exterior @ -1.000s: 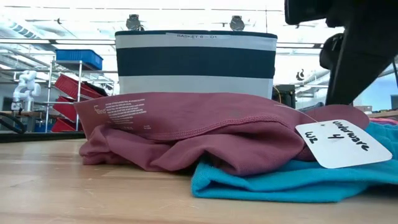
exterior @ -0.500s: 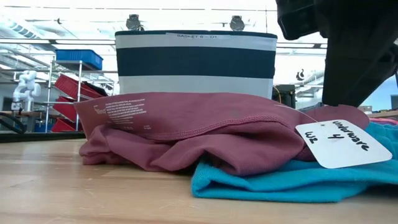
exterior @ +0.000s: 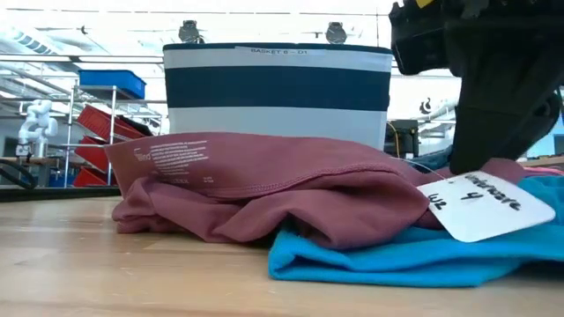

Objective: Sort clothes
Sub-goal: Put the maroon underwear into the blue bin

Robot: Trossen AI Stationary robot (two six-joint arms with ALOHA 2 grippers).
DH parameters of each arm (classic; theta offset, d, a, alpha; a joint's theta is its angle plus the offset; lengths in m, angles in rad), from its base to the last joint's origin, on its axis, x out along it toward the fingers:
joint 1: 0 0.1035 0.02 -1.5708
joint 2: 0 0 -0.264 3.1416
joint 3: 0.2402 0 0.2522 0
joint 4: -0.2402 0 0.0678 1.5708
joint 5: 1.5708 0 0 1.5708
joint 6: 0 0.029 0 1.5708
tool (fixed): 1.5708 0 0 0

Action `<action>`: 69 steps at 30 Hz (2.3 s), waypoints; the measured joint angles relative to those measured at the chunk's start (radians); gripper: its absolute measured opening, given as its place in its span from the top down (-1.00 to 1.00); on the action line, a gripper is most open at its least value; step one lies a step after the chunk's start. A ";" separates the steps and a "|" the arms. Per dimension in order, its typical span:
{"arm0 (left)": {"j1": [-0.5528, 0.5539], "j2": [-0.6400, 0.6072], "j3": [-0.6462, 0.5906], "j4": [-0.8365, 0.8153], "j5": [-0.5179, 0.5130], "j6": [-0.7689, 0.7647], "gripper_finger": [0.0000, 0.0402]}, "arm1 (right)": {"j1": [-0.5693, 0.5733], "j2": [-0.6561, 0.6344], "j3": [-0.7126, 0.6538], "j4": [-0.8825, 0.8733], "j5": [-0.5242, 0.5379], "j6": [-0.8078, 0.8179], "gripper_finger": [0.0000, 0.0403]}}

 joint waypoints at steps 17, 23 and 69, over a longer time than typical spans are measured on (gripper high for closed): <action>0.000 0.000 0.000 0.000 0.000 0.000 0.28 | -0.006 0.000 0.001 0.131 -0.016 -0.122 0.37; 0.000 0.000 0.000 0.000 0.000 0.000 0.28 | -0.006 0.000 0.001 0.159 -0.034 -0.192 0.94; 0.084 0.193 -0.103 -0.169 0.213 -0.077 0.28 | -0.044 -0.253 0.002 0.092 -0.003 -0.379 1.00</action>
